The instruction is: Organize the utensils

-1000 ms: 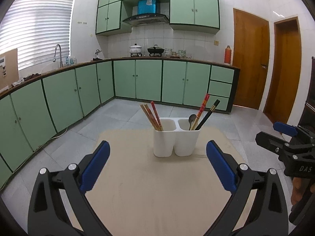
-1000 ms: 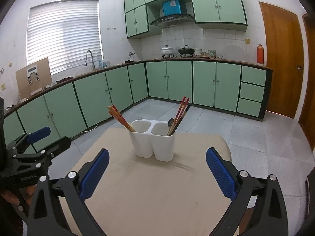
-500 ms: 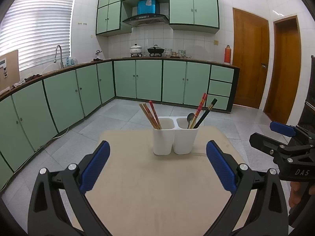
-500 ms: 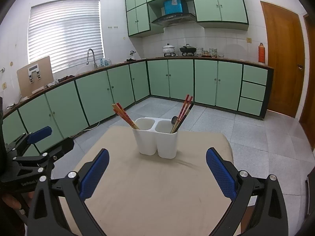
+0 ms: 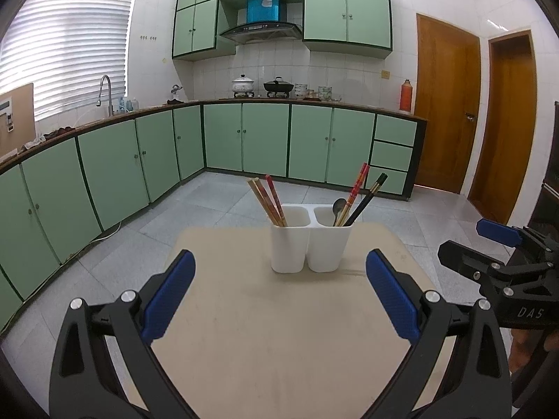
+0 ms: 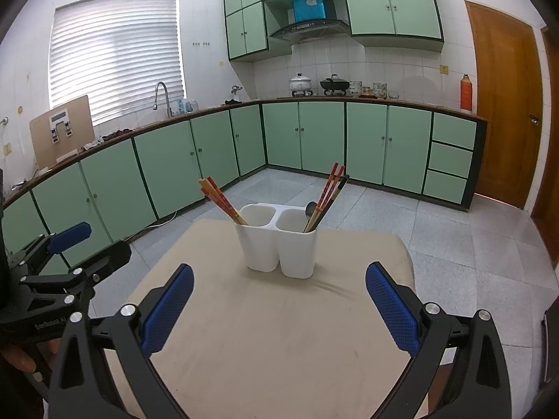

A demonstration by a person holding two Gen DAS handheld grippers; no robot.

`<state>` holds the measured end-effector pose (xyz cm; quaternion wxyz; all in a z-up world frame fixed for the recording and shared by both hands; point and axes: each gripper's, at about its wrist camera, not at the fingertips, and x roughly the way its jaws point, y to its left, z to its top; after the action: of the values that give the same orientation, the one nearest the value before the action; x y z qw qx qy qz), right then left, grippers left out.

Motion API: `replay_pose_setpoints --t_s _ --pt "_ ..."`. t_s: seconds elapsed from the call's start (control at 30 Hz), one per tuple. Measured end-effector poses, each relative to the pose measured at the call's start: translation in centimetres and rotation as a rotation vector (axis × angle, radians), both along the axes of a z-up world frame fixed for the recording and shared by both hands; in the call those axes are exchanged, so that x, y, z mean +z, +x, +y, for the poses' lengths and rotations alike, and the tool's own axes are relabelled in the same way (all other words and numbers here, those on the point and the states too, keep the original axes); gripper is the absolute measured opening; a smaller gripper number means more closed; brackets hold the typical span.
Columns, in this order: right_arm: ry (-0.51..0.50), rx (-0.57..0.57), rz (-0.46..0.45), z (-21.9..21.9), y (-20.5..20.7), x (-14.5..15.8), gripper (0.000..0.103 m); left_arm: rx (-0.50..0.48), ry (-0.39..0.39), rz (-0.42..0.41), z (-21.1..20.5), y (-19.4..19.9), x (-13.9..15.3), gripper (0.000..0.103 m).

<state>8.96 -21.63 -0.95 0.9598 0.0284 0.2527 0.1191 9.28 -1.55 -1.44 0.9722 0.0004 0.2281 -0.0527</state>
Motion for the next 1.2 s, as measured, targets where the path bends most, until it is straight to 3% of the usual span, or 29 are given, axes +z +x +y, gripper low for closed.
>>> replay_pose_setpoints --t_s 1.2 --pt "-0.001 0.000 -0.001 0.11 -0.05 -0.03 0.097 0.001 -0.003 0.000 0.26 -0.01 -0.17 0.095"
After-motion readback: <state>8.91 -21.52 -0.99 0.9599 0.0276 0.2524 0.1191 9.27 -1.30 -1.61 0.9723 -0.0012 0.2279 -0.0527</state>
